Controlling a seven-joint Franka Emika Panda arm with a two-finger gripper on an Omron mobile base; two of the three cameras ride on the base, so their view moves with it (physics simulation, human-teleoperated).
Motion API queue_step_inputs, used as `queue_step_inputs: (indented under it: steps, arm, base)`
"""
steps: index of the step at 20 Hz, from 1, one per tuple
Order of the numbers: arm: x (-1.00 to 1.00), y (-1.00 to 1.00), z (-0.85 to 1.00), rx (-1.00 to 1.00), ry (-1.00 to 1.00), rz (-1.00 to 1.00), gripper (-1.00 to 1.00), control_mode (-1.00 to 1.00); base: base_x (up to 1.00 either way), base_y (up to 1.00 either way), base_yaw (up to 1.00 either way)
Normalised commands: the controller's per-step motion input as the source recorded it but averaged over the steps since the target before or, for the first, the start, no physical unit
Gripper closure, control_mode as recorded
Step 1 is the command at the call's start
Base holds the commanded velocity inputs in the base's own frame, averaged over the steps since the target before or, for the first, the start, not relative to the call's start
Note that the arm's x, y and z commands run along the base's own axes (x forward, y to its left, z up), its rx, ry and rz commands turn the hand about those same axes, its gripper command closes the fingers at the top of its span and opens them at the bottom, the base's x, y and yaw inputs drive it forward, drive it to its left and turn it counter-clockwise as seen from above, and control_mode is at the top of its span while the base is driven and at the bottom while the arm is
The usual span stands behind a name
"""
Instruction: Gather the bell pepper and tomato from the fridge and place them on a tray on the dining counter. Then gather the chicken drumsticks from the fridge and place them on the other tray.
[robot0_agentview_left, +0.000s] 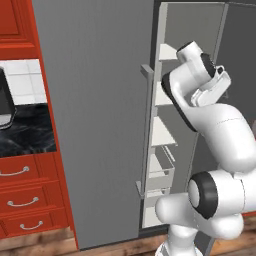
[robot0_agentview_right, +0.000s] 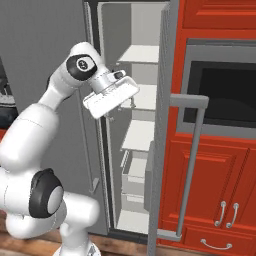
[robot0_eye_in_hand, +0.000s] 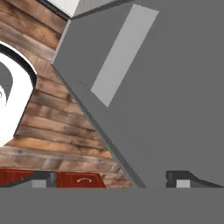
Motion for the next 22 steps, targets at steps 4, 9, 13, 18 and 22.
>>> queue_step_inputs:
  steps: [4, 9, 13, 18, 22]
  arm:
    - [0.00, 1.00, -0.05, 0.12, -0.18, 0.08, -1.00, -1.00]
    - [0.00, 1.00, 0.00, 0.12, -0.20, 0.10, -1.00, -1.00]
    - [-0.04, 1.00, 0.00, 0.11, -0.29, -0.04, -1.00, -1.00]
    - [-0.03, 0.88, 0.00, 0.14, -0.31, -0.24, -1.00, -1.00]
    - [0.00, 0.50, 0.00, 0.17, -0.27, -0.23, -1.00, -1.00]
  base:
    - [0.00, 0.00, 0.00]
    - [0.00, 0.00, 0.00]
    - [0.00, 0.00, 0.00]
    - [0.00, 0.00, 0.00]
    - [0.00, 0.00, 0.00]
